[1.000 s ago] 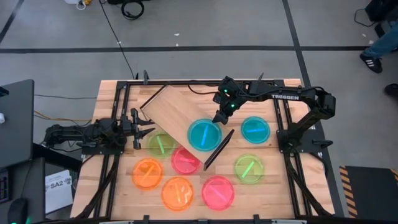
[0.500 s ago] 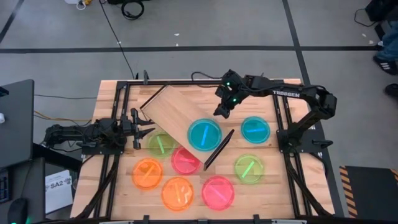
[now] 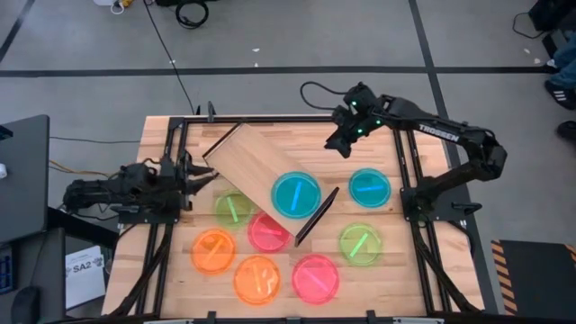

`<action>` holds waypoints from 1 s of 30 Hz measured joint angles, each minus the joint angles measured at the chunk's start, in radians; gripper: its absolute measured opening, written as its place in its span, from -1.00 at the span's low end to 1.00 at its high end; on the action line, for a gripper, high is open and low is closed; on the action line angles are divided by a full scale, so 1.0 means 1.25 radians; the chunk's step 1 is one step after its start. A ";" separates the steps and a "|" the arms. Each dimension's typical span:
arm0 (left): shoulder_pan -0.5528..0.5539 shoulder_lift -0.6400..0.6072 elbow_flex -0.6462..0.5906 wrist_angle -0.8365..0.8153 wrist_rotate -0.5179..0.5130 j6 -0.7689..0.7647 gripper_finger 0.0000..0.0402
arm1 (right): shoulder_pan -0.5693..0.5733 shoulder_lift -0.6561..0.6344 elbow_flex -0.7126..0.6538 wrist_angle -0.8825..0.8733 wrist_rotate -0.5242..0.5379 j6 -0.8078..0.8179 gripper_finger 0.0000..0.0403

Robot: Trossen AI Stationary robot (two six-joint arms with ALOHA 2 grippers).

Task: Place and stack plates onto a shelf
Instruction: Put the top green plate on the shelf

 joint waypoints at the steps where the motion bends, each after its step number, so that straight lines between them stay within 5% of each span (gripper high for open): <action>1: 0.000 0.006 0.023 -0.041 0.000 -0.010 -0.39 | -0.002 -0.008 0.000 -0.012 0.022 -0.001 -0.29; 7: 0.000 0.090 0.184 -0.298 0.000 -0.094 -0.39 | -0.003 -0.040 0.000 -0.052 0.093 -0.015 -0.29; 17: 0.000 0.338 0.414 -0.656 0.000 -0.215 -0.39 | -0.003 -0.051 0.000 -0.074 0.096 -0.016 -0.29; 30: 0.000 0.557 0.456 -0.992 0.066 -0.683 -0.39 | -0.003 -0.048 0.000 -0.078 0.095 -0.016 -0.29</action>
